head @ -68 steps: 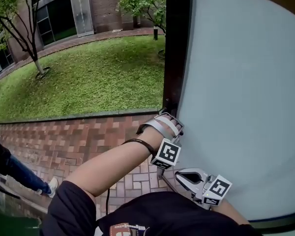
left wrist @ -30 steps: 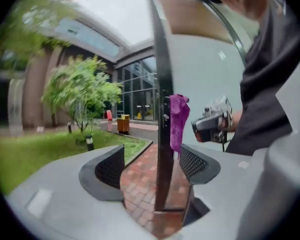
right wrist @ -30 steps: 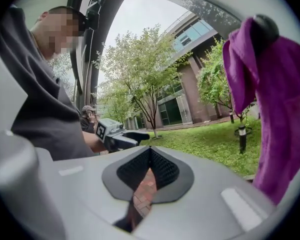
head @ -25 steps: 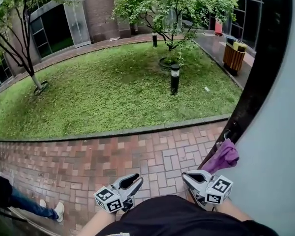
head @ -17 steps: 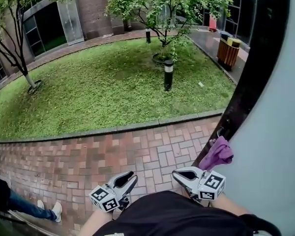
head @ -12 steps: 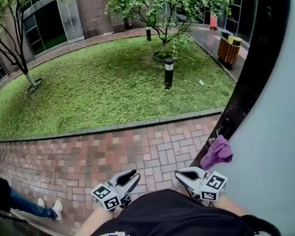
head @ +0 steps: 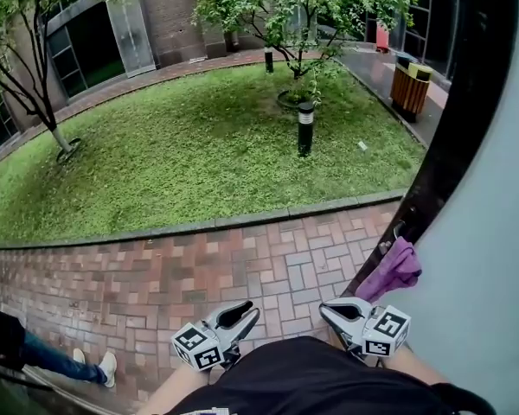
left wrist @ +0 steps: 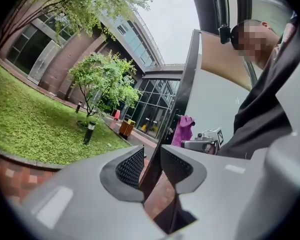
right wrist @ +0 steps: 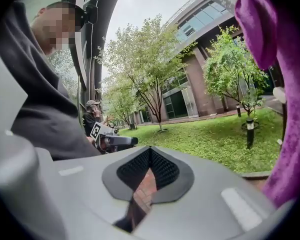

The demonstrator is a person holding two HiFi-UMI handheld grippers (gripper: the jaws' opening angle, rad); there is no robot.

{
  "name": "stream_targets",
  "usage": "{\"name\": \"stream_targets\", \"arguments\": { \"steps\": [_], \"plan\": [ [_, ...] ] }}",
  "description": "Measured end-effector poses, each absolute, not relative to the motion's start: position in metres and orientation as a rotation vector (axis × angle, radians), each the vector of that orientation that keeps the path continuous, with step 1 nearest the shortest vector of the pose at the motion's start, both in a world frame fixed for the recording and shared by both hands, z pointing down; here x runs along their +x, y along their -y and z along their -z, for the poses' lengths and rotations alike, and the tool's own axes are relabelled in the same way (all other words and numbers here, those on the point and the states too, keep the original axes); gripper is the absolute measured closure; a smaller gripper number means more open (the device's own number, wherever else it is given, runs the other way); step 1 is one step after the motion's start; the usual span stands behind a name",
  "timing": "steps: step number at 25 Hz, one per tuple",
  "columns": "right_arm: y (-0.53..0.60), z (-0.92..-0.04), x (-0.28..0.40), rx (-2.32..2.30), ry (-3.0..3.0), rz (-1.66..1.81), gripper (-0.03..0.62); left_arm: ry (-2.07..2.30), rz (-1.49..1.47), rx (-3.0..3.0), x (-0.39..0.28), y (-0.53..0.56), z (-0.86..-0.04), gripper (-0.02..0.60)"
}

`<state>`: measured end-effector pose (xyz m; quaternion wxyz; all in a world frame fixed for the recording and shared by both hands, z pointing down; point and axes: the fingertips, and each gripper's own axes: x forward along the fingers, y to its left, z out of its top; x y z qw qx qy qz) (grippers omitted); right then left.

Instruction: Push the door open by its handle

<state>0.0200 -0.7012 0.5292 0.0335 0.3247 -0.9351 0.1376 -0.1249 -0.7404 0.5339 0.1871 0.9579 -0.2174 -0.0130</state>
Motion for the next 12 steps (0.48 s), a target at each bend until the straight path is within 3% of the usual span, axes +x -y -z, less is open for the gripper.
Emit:
{"name": "stream_targets", "arguments": {
  "steps": [12],
  "plan": [
    [0.679,-0.539,-0.011,0.824,2.882,-0.402,0.594,0.721,0.022,2.681,-0.141,0.703,-0.533,0.482]
  ]
}}
